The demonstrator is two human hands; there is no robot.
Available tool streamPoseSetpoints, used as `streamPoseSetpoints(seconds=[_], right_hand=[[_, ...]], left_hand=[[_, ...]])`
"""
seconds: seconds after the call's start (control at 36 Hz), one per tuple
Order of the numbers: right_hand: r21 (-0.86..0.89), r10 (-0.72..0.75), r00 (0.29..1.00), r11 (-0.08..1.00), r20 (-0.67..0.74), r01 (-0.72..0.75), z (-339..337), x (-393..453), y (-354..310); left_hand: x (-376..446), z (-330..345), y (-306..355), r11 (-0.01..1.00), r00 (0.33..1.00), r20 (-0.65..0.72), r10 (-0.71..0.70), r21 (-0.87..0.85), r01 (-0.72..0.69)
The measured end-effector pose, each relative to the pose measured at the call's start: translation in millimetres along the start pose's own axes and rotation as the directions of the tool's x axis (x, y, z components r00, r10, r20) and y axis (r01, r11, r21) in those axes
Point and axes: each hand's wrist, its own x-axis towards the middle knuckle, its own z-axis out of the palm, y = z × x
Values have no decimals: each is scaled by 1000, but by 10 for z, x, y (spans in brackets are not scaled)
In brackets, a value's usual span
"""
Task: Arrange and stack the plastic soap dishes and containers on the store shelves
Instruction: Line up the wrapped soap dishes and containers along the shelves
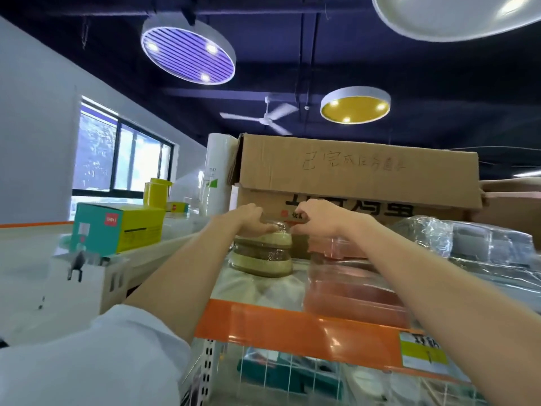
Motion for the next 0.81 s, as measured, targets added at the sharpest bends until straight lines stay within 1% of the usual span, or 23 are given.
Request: streamPoseSetpoints(seconds=[0.11, 0.25, 0.36, 0.44, 0.53, 0.69, 0.81], right_hand=[[-21, 6, 1000, 1000, 12, -6, 16, 19, 59], [-107, 20, 999, 994, 41, -15, 57, 82, 116], [-120, 29, 998, 993, 50, -22, 103, 133, 133], [-110, 37, 997, 993, 63, -30, 122, 165, 135], [-105, 28, 997, 994, 77, -20, 137, 194, 99], [-141, 0, 990, 990, 141, 20, 212, 340, -29], [-149, -1, 980, 988, 200, 32, 245, 403, -132]], left_hand=[[76, 83, -82, 999, 995, 90, -41, -18, 43], [114, 97, -170, 998, 993, 109, -49, 31, 46], [112, 66, -217, 993, 986, 134, -101, 75, 92], [101, 58, -252, 985, 982, 115, -152, 96, 142], [62, 68, -315, 965, 972, 55, -227, 148, 217], [30, 134, -453, 980, 982, 60, -181, -77, 186], [7, 152, -438, 972, 982, 53, -179, -144, 185]])
